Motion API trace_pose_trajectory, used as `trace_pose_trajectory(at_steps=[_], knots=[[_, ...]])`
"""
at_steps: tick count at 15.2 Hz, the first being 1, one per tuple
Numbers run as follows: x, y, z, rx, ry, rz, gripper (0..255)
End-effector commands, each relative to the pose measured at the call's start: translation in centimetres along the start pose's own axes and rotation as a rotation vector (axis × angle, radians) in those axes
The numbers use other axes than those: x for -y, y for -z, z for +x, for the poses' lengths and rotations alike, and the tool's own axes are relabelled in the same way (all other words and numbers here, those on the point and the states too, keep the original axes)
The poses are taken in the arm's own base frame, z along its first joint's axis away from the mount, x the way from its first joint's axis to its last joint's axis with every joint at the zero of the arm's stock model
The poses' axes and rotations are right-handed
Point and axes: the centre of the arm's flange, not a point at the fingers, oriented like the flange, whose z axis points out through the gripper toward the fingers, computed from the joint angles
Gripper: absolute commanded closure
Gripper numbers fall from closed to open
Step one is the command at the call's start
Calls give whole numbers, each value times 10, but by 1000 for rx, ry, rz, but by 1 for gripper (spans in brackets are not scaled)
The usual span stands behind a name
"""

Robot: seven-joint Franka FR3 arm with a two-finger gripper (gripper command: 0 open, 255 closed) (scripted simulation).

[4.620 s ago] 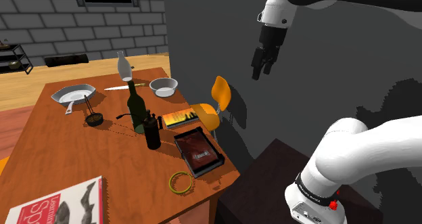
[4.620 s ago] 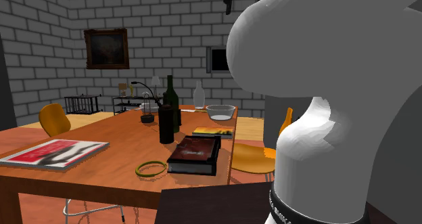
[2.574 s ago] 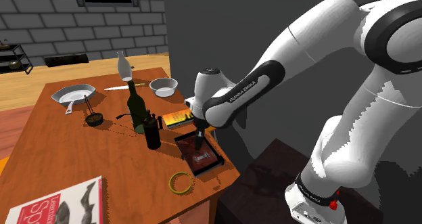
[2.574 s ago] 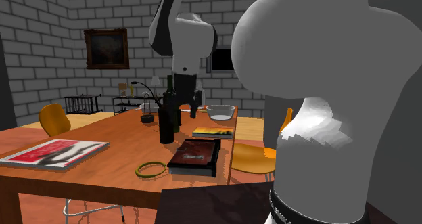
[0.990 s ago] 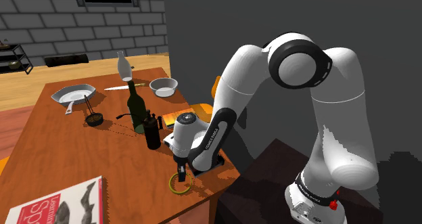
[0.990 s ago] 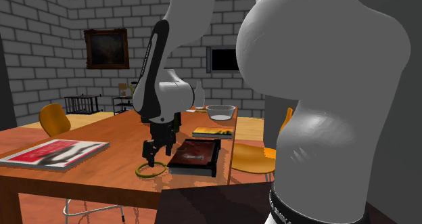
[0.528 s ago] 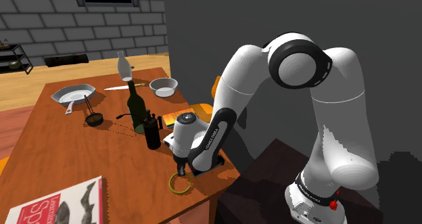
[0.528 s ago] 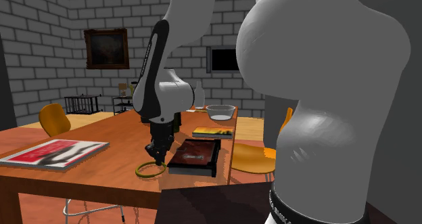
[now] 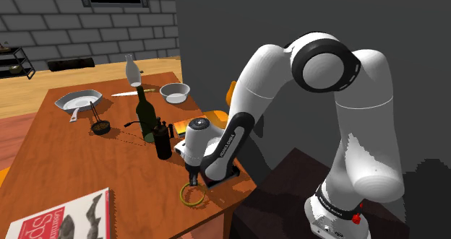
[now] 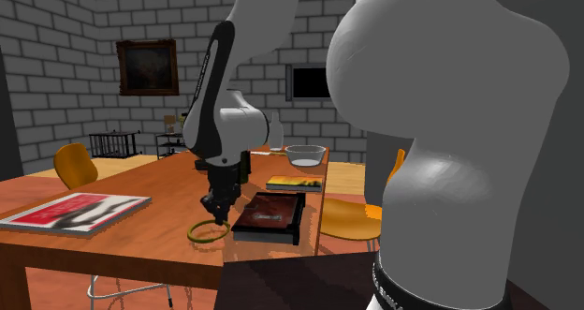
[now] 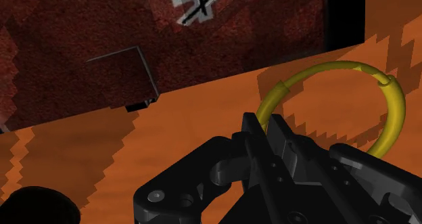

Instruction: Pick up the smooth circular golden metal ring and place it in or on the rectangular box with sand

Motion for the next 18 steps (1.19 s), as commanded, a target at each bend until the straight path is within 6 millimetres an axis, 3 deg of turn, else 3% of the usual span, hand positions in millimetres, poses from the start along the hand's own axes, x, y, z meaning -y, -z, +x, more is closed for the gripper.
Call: trace_pose_trajectory(at_steps=[1, 18], knots=[[0, 10, 1, 0, 0, 0, 255], [-3, 99, 12, 0, 0, 0, 255]])
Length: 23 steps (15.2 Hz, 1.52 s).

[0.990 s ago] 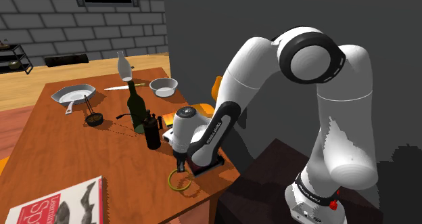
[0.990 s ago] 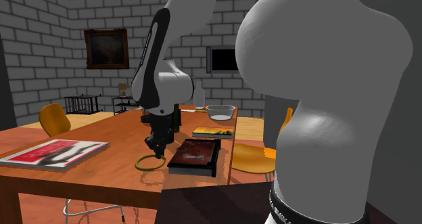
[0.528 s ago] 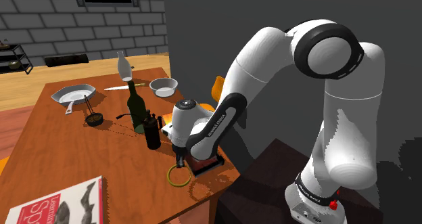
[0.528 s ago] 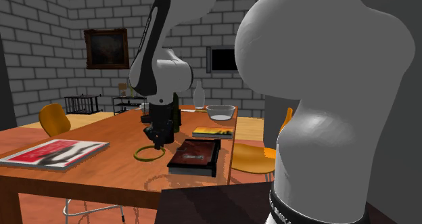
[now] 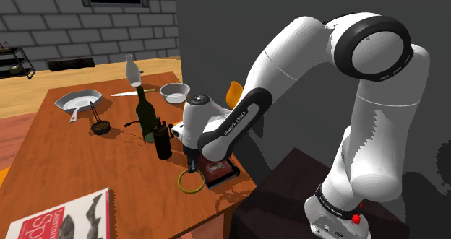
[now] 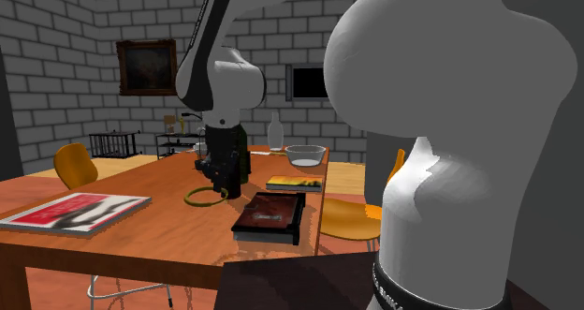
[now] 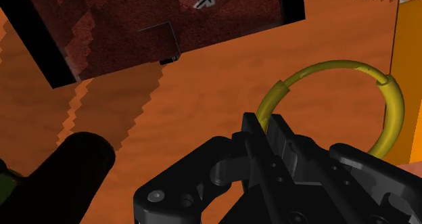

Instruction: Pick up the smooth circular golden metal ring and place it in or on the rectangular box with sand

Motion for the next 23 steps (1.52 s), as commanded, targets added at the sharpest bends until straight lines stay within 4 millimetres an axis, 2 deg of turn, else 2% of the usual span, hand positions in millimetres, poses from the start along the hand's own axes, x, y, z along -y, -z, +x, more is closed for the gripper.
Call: trace_pose_trajectory(at_steps=[1, 2, 16, 23], knots=[[-1, 11, 1, 0, 0, 0, 255], [-1, 15, 2, 0, 0, 0, 255], [-159, 34, -94, 0, 0, 0, 255], [-158, -3, -98, 0, 0, 0, 255]])
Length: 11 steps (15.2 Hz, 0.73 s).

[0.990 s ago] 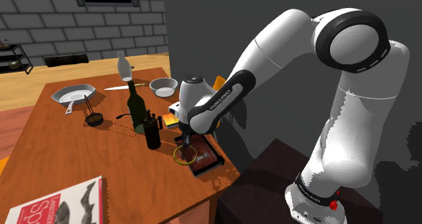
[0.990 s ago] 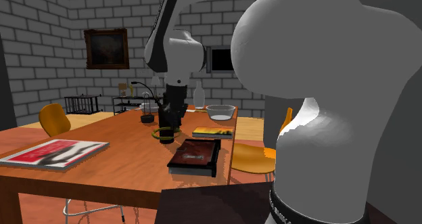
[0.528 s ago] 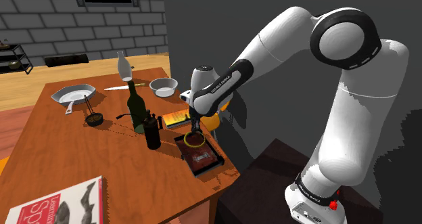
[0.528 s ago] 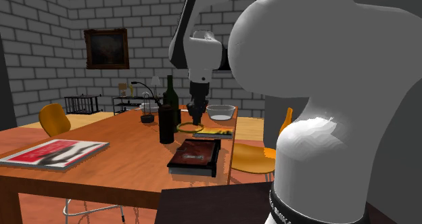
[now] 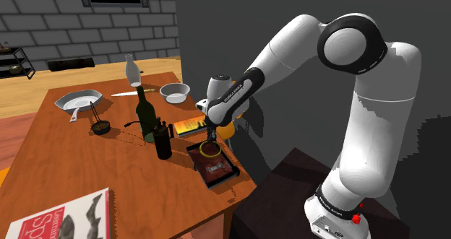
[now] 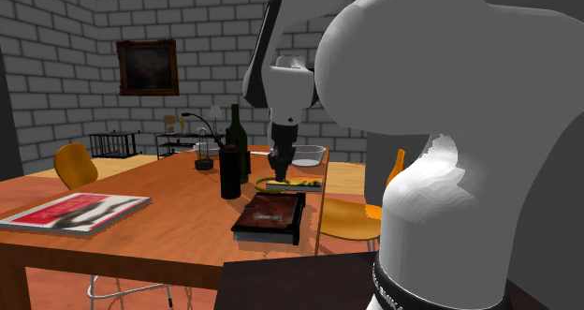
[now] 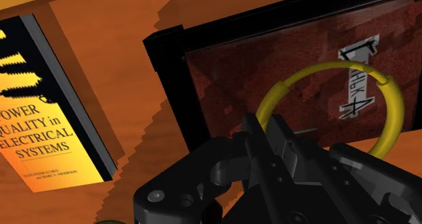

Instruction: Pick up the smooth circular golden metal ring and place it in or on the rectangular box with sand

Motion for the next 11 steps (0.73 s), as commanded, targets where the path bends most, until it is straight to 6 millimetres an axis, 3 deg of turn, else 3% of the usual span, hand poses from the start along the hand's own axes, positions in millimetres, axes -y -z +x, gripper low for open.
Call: trace_pose_trajectory(at_steps=[1, 8, 11], knots=[[1, -10, -2, 0, 0, 0, 255], [2, -47, -6, 0, 0, 0, 255], [3, -50, -7, 0, 0, 0, 255]])
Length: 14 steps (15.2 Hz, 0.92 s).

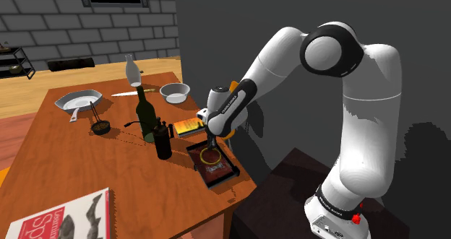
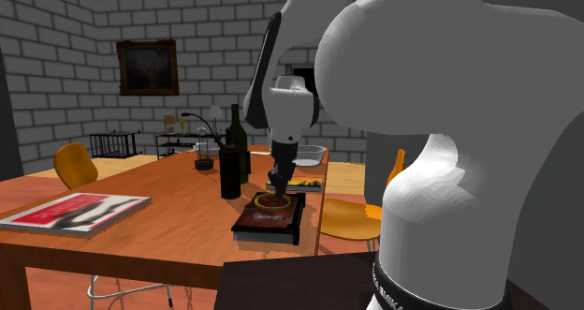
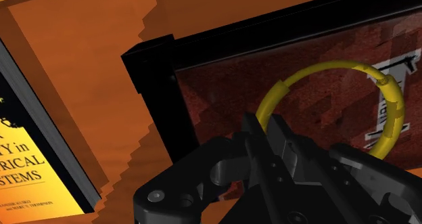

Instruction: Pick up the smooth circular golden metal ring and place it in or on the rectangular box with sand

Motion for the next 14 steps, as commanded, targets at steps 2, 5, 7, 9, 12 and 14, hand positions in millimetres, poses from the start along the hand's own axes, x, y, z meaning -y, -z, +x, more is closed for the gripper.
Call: trace_pose_trajectory(at_steps=[2, 5, 7, 9, 12, 14], knots=[[0, -1, 0, 0, 0, 0, 255], [0, -1, 0, 0, 0, 0, 255], [0, -1, 0, 0, 0, 0, 0], [0, -1, 0, 0, 0, 0, 0], [0, -1, 0, 0, 0, 0, 0], [0, 26, 0, 0, 0, 0, 0]])
